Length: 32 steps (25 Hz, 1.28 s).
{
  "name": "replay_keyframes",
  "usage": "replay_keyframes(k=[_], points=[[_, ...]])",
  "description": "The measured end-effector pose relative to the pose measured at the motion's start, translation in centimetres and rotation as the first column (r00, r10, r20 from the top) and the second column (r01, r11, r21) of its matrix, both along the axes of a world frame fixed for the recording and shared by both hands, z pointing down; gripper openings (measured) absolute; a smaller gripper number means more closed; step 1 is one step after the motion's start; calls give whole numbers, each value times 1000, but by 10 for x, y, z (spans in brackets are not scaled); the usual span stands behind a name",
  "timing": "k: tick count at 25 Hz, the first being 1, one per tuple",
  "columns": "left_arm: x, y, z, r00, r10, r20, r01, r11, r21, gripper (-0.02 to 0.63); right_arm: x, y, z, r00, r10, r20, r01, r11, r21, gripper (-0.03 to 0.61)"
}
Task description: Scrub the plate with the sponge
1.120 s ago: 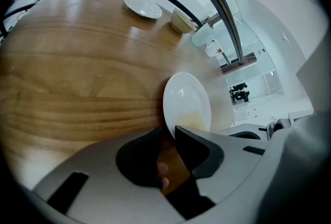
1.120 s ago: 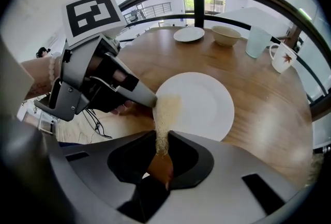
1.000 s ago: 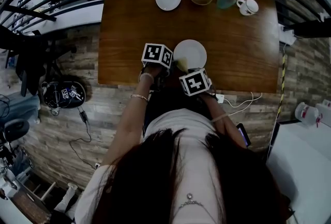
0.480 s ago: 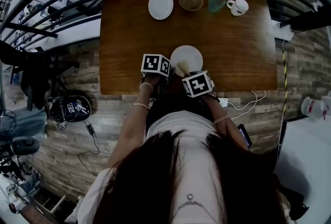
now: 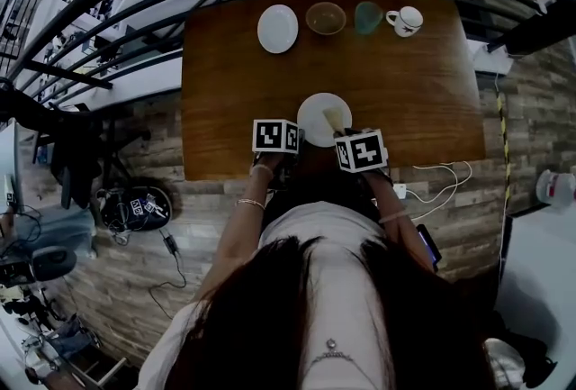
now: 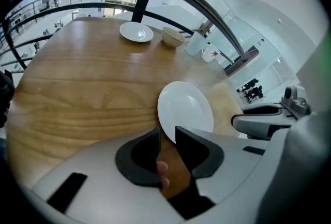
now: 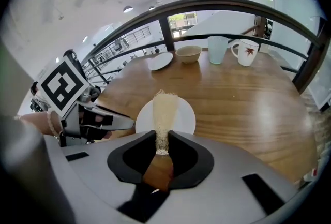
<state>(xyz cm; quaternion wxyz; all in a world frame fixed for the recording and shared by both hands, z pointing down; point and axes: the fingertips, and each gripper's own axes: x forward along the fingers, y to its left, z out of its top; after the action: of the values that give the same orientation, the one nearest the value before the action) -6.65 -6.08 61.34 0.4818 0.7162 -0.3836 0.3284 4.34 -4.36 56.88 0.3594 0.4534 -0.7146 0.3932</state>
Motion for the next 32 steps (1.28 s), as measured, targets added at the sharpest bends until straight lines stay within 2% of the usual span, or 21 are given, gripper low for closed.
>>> replay_keyframes(k=[7, 14, 18, 25, 32], points=[[4, -3, -21, 999, -6, 54, 1, 995, 99, 91, 21, -3, -18, 997, 75, 26, -76, 996, 51, 87], [10, -6, -45, 998, -40, 40, 32, 982, 184, 75, 39, 3, -26, 991, 126, 35, -128, 989, 79, 87], [15, -4, -62, 998, -52, 28, 44, 970, 239, 69, 47, 5, -35, 988, 146, 41, -150, 981, 123, 87], [28, -2, -85, 999, -29, 21, 20, 942, 334, 55, 55, -5, -71, 984, 150, 100, -173, 946, 276, 87], [33, -2, -105, 1000, -7, 14, 1, 922, 388, 51, 59, -7, -92, 978, 164, 130, -199, 917, 345, 87]])
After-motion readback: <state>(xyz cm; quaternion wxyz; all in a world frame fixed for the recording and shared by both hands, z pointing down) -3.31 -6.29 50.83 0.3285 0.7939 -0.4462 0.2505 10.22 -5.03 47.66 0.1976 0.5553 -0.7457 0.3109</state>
